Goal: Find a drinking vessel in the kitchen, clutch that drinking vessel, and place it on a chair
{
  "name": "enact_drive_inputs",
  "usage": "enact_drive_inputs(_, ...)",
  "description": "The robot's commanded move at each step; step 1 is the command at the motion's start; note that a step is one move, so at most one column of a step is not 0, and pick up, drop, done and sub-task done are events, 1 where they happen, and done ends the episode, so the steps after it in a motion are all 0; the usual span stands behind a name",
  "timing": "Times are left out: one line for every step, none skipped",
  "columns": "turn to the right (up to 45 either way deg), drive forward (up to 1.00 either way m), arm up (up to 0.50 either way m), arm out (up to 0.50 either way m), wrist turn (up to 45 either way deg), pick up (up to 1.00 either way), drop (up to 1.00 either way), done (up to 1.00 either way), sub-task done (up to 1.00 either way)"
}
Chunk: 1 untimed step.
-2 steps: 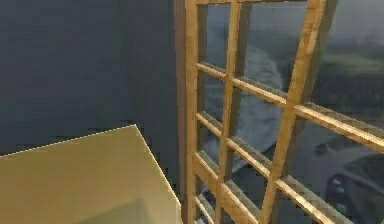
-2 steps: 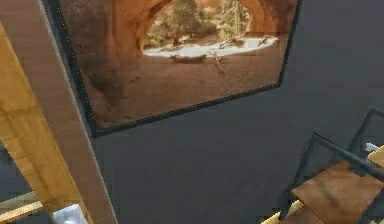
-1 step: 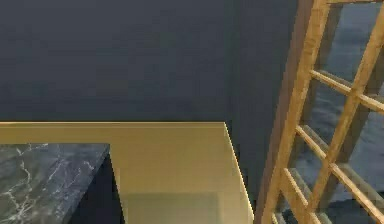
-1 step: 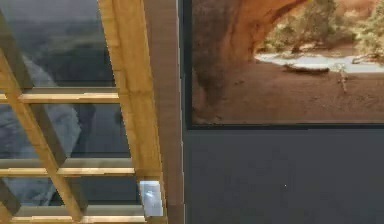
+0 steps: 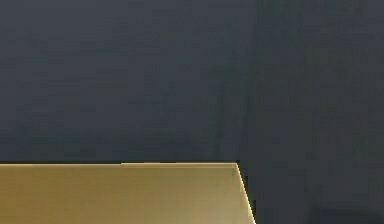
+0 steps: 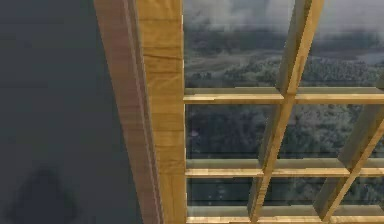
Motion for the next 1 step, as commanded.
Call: enact_drive_inputs(0.0, 0.30, 0.00, 0.00, 0.0, 0.00, 0.00, 0.00, 0.00)
